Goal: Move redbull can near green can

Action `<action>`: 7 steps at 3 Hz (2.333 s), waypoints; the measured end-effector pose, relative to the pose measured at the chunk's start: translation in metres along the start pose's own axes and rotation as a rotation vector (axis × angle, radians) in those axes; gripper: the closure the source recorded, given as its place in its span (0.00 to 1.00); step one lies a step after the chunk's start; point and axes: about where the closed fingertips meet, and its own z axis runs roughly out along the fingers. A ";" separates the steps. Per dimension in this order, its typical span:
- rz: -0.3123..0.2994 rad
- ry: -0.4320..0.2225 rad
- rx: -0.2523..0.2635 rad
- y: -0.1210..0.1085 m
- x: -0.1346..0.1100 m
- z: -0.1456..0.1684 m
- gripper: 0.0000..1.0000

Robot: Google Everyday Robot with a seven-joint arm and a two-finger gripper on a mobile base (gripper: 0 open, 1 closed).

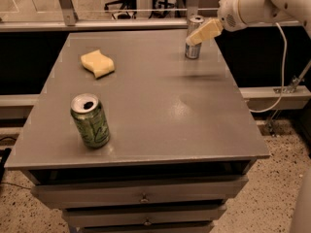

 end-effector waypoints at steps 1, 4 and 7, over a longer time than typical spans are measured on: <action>0.075 -0.020 0.034 -0.018 0.009 0.028 0.00; 0.224 -0.060 -0.043 -0.013 0.023 0.057 0.49; 0.191 -0.159 -0.196 0.093 -0.028 0.010 1.00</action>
Offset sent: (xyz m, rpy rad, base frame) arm 0.0539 -0.0110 -0.0395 0.1397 0.0474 -0.1297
